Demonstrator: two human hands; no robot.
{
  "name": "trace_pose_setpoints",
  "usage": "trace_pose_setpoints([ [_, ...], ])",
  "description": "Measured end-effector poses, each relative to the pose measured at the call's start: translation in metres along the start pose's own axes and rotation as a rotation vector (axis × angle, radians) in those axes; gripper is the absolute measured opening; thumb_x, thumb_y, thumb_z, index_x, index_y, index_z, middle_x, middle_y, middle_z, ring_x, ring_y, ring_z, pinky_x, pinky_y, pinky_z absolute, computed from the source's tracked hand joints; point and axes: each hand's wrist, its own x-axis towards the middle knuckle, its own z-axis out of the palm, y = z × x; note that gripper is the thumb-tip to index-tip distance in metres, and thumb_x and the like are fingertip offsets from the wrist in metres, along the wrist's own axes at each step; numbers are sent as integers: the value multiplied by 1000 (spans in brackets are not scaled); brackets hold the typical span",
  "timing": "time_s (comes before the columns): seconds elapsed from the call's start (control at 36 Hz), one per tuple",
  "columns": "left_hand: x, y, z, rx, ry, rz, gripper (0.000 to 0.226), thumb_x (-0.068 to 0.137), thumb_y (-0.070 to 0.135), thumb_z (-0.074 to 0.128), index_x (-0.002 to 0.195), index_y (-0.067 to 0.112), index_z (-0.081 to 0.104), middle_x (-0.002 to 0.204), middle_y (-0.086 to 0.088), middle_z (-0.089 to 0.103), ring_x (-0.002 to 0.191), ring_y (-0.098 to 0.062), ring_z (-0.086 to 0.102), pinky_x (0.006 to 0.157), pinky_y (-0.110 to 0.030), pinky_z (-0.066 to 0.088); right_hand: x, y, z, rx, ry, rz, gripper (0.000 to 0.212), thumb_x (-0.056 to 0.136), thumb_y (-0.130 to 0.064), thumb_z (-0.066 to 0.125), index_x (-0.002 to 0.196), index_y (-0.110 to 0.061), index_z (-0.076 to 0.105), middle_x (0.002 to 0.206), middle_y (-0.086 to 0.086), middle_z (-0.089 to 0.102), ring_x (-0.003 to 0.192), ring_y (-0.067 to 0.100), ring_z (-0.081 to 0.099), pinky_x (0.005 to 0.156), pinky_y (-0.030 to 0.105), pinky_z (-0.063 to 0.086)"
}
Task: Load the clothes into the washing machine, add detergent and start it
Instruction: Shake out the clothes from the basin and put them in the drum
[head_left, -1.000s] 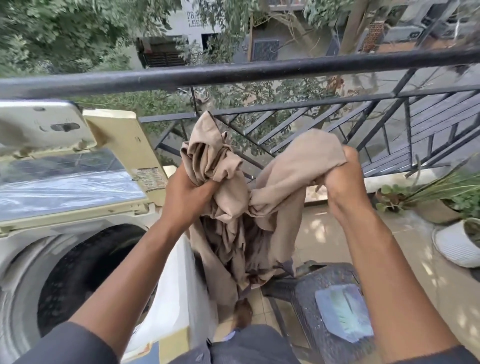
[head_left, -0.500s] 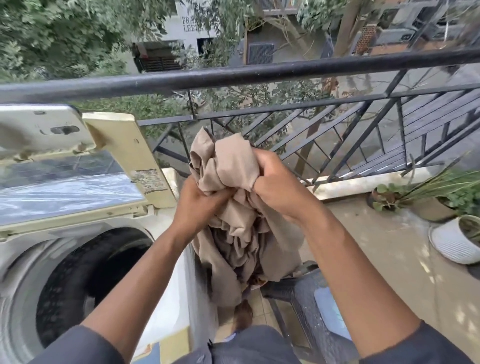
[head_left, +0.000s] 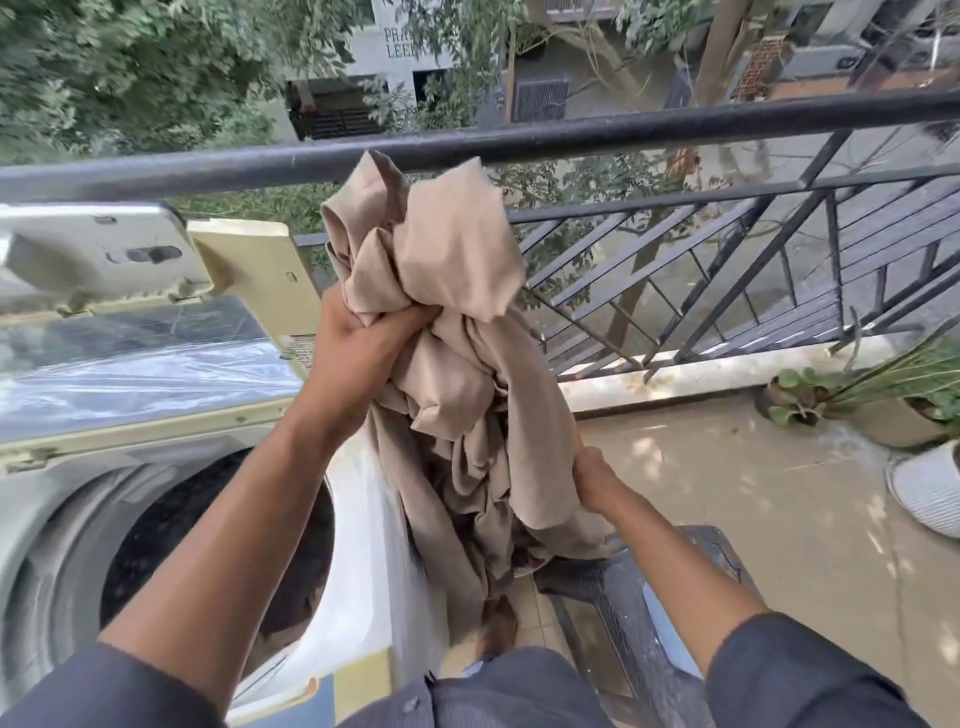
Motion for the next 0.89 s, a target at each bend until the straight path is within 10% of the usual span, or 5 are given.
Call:
trace_pose_setpoints([
  [0.14, 0, 2, -2, 54, -11, -5, 39, 93, -5, 73, 98, 34, 76, 93, 19, 81, 95, 1, 76, 80, -17, 58, -7, -5, 9, 78, 66, -69, 11, 91, -21, 51, 96, -22, 60, 108, 12, 67, 98, 34, 62, 80, 38, 46],
  [0.25, -2, -9, -6, 119, -6, -31, 30, 92, 1, 78, 105, 28, 75, 98, 17, 81, 99, -1, 76, 82, -18, 58, -35, -19, -10, 251, 212, -74, 39, 92, -5, 52, 66, -34, 49, 81, -2, 60, 82, 24, 53, 66, 35, 37],
  [0.42, -6, -28, -7, 301, -26, -75, 28, 89, 11, 84, 107, 30, 75, 98, 23, 80, 99, 5, 74, 79, -19, 59, -33, -13, -41, 573, 252, -29, 24, 78, -22, 45, 86, -12, 66, 80, 13, 72, 78, 40, 69, 67, 48, 60],
  [0.75, -19, -60, 9, 410, 110, -247, 67, 80, 62, 74, 141, 37, 62, 131, 15, 72, 124, -10, 67, 108, -45, 55, -145, -117, -132, 991, 222, -523, 23, 109, -16, 51, 105, -21, 74, 79, -3, 74, 68, 11, 68, 62, 32, 61],
  [0.89, -26, -40, 13, 168, -205, -225, 72, 88, 53, 73, 152, 30, 47, 141, 21, 66, 134, 2, 59, 117, -34, 49, -155, -143, -117, 1008, 92, -640, 20, 107, -11, 54, 110, 2, 69, 93, 12, 72, 89, 26, 64, 86, 45, 50],
])
